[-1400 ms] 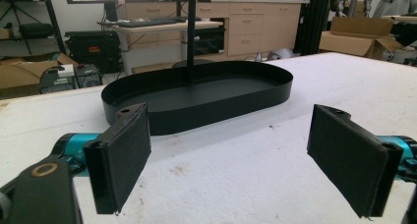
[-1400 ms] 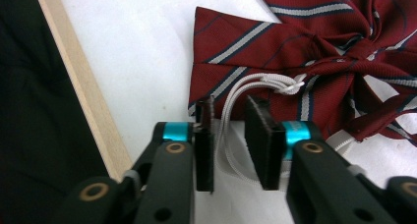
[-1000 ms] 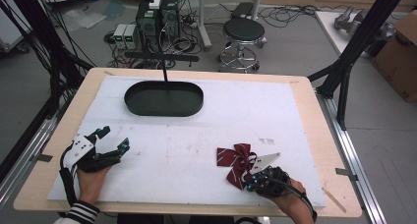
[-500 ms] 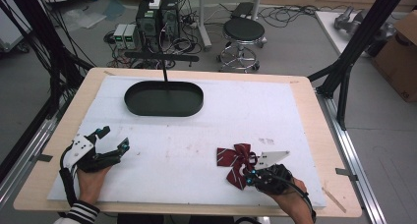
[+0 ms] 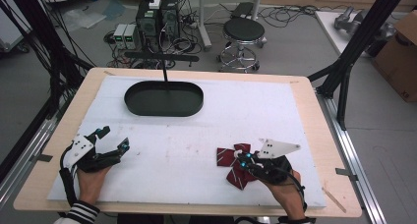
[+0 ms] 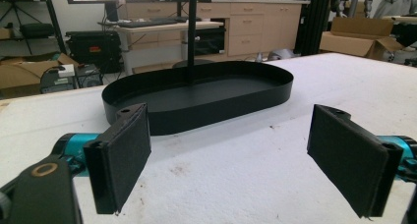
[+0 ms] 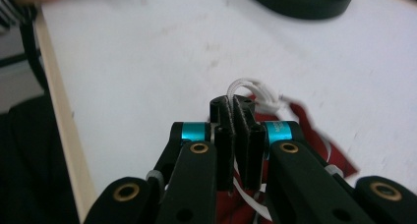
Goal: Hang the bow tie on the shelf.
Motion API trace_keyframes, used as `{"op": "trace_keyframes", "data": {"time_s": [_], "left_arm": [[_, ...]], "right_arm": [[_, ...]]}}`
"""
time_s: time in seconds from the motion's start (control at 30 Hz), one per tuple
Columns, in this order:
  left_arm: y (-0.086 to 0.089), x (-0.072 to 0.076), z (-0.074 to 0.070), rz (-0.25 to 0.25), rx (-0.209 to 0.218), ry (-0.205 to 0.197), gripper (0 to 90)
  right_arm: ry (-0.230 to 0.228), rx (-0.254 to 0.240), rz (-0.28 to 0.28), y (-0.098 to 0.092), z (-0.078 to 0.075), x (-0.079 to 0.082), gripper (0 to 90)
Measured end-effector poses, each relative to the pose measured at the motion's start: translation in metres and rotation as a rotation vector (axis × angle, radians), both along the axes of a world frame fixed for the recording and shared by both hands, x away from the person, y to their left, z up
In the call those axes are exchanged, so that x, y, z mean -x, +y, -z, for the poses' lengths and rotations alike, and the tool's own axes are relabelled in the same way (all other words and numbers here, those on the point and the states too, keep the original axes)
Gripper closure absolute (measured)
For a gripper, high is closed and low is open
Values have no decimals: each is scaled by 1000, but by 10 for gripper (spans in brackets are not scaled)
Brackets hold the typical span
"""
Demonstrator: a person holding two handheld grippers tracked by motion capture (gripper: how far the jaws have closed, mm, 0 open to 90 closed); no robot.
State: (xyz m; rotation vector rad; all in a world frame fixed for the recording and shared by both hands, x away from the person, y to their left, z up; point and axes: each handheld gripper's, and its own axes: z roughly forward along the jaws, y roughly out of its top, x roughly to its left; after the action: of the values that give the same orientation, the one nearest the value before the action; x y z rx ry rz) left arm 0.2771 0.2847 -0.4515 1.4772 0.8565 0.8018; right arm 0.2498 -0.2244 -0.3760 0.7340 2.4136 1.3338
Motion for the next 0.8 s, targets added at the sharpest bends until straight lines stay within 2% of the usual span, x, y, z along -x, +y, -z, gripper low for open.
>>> {"op": "trace_keyframes", "data": {"time_s": [0.03,0.1,0.23,0.33,0.47,0.63,0.8], "left_arm": [[0,0,0,0,0,0,168],[0,0,0,0,2,1,168],[0,0,0,0,3,2,168],[0,0,0,0,6,2,168],[0,0,0,0,5,3,168],[0,0,0,0,5,3,168],[0,0,0,-1,6,4,168]], "right_arm": [[0,0,0,0,0,0,873],[-34,-46,9,5,-8,-4,873],[-71,-78,20,12,-18,-10,875],[-82,-149,18,16,-25,-14,875],[-117,-206,41,20,-34,-18,875],[-146,-250,43,27,-42,-25,875],[-154,-286,31,36,-53,-34,875]]}}
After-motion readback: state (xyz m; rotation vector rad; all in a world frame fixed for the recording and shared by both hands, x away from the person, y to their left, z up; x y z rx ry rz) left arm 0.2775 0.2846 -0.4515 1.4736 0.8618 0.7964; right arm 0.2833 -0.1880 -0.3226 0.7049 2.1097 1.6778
